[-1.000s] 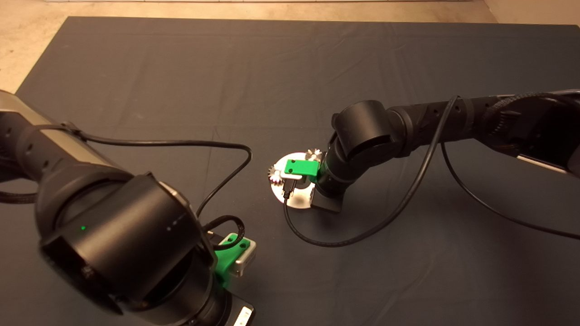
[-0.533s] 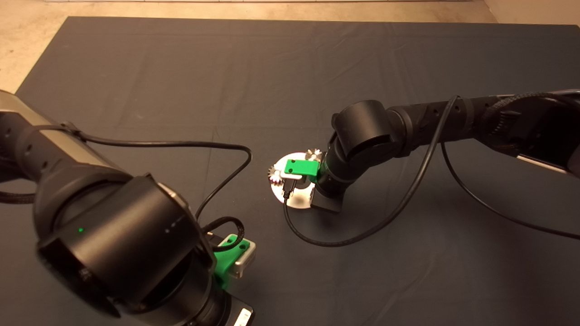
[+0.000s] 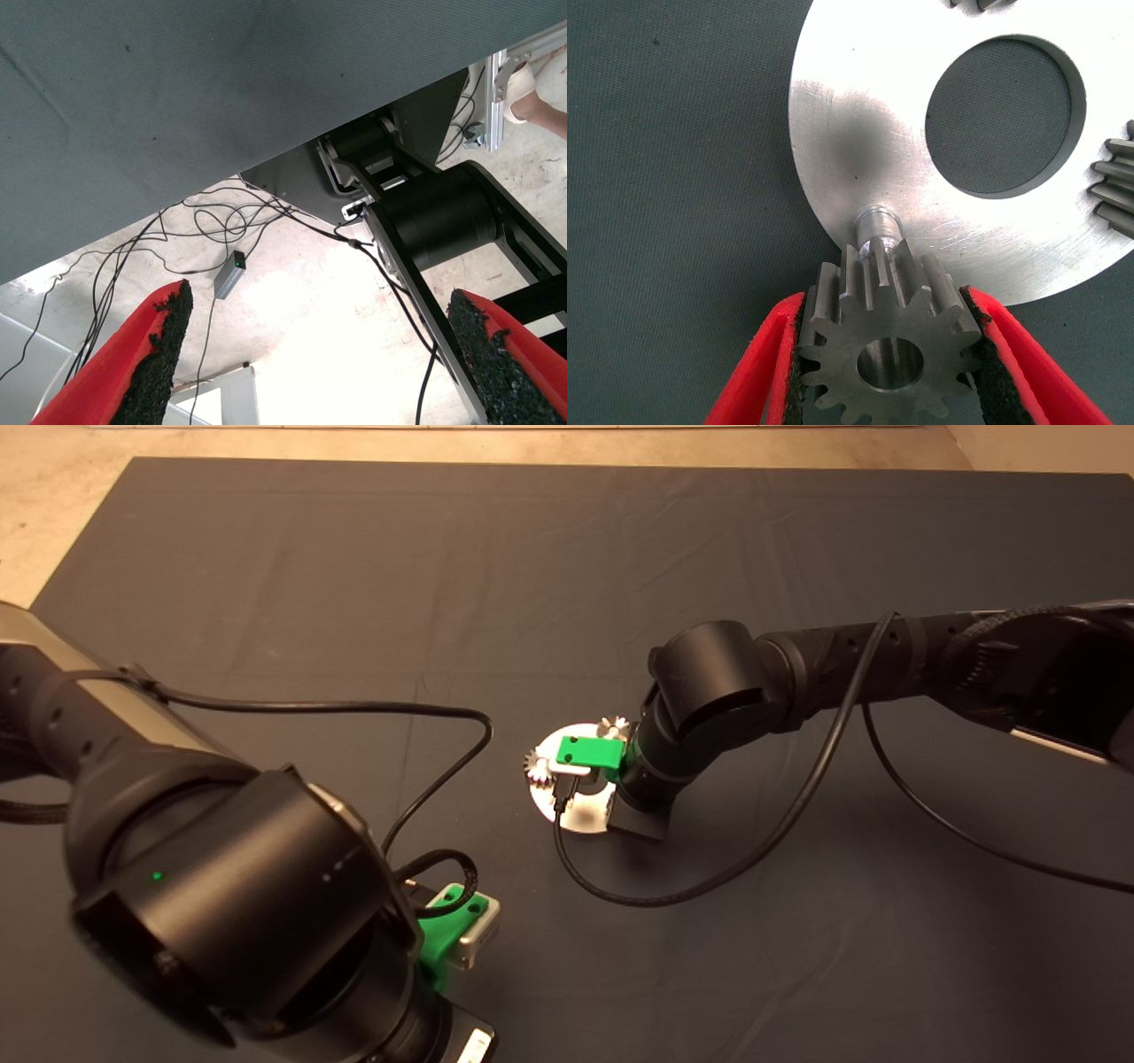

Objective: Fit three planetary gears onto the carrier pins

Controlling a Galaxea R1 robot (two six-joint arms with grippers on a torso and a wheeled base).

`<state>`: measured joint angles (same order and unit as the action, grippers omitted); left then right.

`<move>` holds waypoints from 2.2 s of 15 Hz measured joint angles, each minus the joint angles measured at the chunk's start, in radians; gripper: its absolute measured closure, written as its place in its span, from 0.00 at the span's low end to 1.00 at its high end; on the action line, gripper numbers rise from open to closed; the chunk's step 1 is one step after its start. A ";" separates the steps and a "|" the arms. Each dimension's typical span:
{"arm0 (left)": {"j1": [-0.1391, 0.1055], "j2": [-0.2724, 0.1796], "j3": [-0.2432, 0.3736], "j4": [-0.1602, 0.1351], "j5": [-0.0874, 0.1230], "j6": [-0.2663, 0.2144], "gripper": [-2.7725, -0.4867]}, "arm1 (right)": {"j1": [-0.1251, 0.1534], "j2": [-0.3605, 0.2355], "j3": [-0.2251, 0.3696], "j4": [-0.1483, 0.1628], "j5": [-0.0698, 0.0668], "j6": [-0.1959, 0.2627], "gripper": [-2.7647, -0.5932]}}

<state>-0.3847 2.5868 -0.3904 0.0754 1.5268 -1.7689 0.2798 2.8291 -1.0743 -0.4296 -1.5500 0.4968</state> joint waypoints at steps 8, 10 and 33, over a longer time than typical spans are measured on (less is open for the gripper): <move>0.011 0.000 0.000 0.000 0.000 0.000 0.32 | 0.000 0.001 -0.003 0.001 0.001 0.017 0.78; 0.011 0.000 0.000 0.000 0.000 0.000 0.32 | 0.001 0.007 -0.008 0.002 -0.006 0.019 0.78; 0.016 -0.001 0.002 0.000 0.000 0.000 0.32 | -0.019 0.039 -0.050 -0.035 0.006 0.030 0.78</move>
<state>-0.3683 2.5853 -0.3881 0.0753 1.5268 -1.7694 0.2611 2.8677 -1.1238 -0.4643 -1.5436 0.5266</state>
